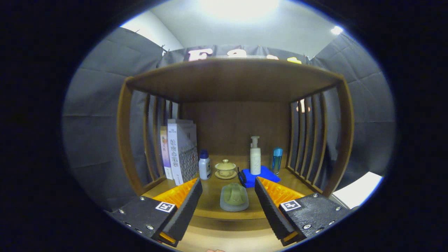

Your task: Pull open the drawer, take out the items inside it, and place them on the countertop above the cabinet.

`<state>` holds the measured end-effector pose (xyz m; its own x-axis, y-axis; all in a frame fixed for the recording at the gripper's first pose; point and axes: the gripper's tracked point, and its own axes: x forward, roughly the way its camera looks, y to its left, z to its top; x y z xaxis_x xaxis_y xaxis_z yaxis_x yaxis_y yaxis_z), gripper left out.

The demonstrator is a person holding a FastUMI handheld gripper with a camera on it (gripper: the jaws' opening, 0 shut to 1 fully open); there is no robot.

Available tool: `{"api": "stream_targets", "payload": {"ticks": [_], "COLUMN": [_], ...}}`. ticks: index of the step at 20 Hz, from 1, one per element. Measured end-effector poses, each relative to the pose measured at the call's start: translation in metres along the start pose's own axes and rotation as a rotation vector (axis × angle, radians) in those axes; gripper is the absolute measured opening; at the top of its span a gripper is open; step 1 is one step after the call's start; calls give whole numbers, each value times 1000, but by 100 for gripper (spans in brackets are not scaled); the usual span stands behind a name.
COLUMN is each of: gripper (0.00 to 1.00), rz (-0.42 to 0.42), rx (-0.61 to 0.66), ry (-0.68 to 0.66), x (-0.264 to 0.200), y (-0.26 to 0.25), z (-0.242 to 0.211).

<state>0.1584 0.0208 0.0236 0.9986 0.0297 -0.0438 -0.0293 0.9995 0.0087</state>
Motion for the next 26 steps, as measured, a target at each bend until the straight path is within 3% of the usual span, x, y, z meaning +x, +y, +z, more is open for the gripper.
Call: {"api": "stream_targets", "payload": {"ticks": [6,13,19,26], "gripper": [93,94,94,95], "rz": [38,75,52,-4], "rx": [33,-36,-89,-59], "ry": [-81,29,140,261], "x": [-80,-143,-168,-158], "y": [29,50,52,47], "z": [-15,-109,-176,-227]}}
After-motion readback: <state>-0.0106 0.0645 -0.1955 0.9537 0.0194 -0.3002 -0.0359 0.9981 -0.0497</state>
